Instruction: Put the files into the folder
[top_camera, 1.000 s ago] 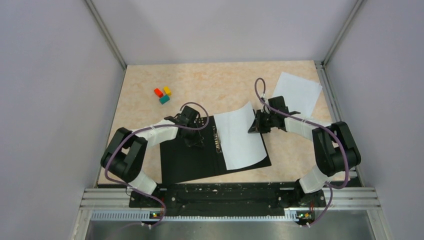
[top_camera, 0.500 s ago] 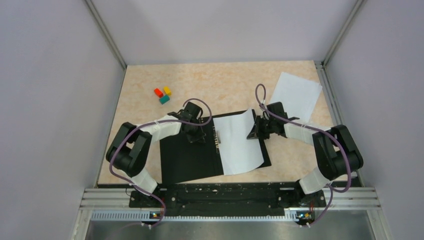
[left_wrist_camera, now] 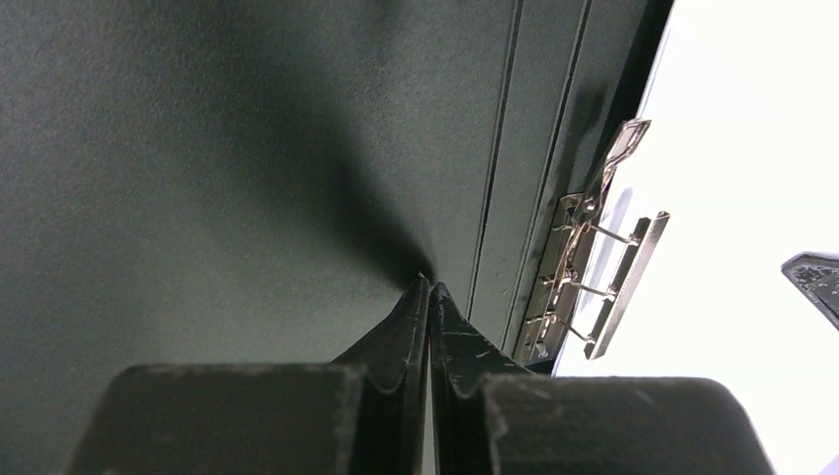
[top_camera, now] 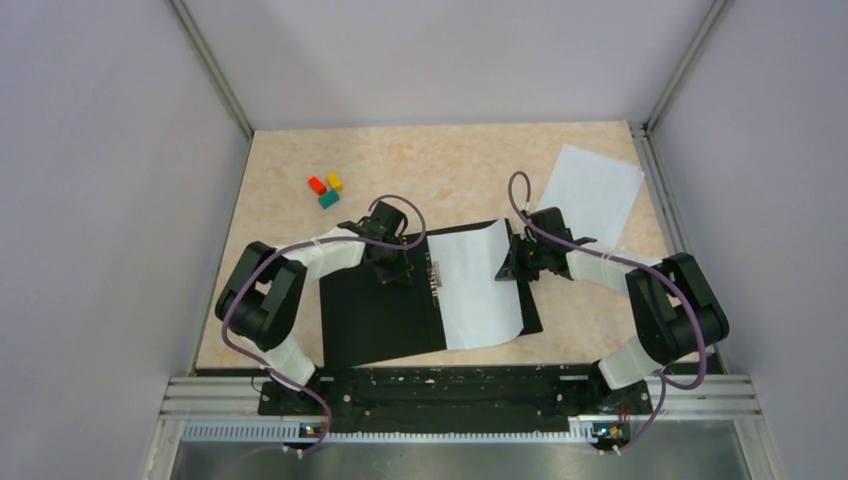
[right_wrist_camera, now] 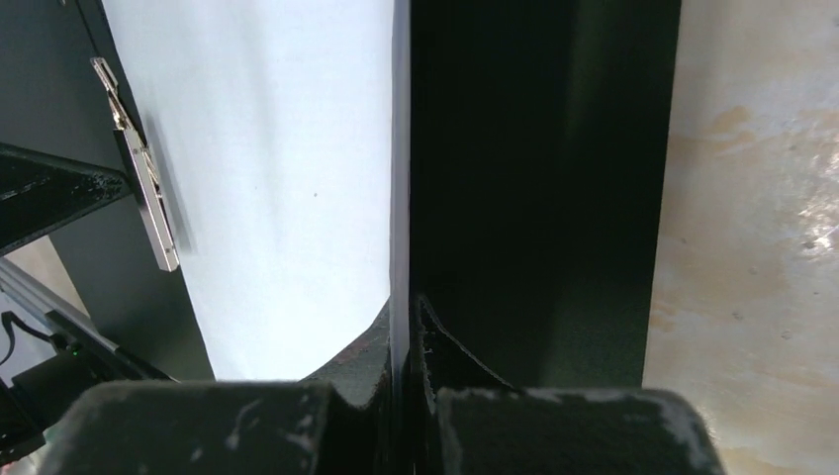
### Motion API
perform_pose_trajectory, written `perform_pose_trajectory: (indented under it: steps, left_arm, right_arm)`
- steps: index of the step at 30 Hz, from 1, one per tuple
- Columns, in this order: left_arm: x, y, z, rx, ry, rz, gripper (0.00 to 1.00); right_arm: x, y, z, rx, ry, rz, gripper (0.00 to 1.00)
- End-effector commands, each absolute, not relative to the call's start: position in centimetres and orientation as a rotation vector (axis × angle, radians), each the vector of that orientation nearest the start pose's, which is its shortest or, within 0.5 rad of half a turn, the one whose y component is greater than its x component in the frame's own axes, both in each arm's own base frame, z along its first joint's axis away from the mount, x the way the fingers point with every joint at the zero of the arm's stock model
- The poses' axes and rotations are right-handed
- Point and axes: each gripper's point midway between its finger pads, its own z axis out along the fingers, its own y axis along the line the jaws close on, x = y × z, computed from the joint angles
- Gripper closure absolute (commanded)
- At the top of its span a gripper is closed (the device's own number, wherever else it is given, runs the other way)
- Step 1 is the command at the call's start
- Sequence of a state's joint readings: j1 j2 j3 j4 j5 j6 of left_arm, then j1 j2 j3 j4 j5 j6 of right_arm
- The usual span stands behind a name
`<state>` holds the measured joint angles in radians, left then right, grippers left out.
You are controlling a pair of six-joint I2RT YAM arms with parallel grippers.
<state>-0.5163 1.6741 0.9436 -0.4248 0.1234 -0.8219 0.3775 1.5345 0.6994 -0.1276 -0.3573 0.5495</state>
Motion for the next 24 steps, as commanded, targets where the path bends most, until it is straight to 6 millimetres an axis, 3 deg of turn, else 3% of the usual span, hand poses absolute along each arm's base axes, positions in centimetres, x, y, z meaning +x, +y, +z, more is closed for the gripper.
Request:
perform_pose_trajectory:
  steps: [1, 24]
  left_arm:
    - [28.23, -21.44, 2.16, -0.356, 2.807, -0.483, 0.94]
    - [28.34, -21.38, 1.51, -0.353, 2.819, -0.480, 0.95]
  right_arm:
    - [29.37, 19.90, 4.58, 0.017, 2.561, 0.755, 1.00]
    - [29.99, 20.62, 4.42, -0.047, 2.544, 0.755, 1.00]
